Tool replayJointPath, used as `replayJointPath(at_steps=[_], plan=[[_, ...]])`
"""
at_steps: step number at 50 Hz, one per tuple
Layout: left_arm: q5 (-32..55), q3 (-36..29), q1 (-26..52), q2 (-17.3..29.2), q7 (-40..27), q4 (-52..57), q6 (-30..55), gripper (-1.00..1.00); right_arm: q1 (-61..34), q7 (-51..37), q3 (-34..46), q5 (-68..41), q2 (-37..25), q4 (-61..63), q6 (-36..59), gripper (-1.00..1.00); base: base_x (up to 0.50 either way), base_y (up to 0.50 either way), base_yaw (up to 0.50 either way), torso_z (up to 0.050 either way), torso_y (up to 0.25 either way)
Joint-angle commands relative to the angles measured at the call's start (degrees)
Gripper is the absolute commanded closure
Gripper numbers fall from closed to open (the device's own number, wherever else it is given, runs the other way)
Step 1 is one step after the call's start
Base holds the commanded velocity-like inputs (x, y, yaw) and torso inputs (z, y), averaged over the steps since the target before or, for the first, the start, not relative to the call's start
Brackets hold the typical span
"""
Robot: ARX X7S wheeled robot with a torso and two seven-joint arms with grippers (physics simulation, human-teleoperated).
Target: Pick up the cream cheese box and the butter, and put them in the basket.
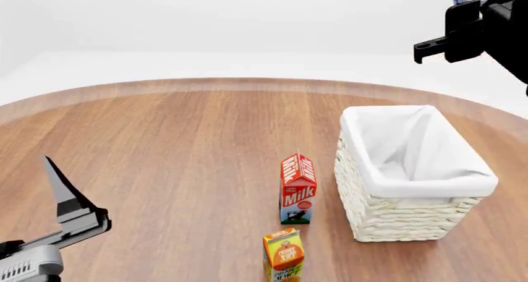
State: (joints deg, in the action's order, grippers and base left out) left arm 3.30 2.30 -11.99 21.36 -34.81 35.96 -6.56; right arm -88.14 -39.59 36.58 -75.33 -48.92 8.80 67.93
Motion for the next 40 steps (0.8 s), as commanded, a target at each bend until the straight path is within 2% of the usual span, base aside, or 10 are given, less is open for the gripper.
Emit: replayJointPath(at_steps=[1,10,16,33,40], plan=[[-0.77,0.92,0.21,-1.05,1.26,-1.23,-0.76,-1.0,-6.03,12.88,5.23,11.87,6.22,-12.39,-1.92,1.0,0.0,0.0,0.0,0.0,0.0],[-0.68,0.19,0.76,-0.97,1.49,-2.04,-0.62,-1.0,-9.63,23.91,12.33,19.61,11.15,-24.47,-6.09,1.0,0.0,0.0,0.0,0.0,0.001],[-0.33,0.3,0.94,-0.84,1.46,-2.36,-0.6,-1.0,-8.94,26.27,12.99,21.42,13.58,-30.8,-9.39,1.0,0.0,0.0,0.0,0.0,0.0],[-0.62,-0.2,0.95,-0.73,1.26,-2.64,-0.66,-1.0,-1.65,23.83,7.35,19.58,16.99,-45.84,-16.7,1.0,0.0,0.0,0.0,0.0,0.001],[-0.59,-0.28,1.01,-0.62,1.21,-2.64,-0.52,-1.0,-0.37,24.23,7.64,20.53,18.6,-49.33,-18.74,1.0,0.0,0.0,0.0,0.0,0.001]])
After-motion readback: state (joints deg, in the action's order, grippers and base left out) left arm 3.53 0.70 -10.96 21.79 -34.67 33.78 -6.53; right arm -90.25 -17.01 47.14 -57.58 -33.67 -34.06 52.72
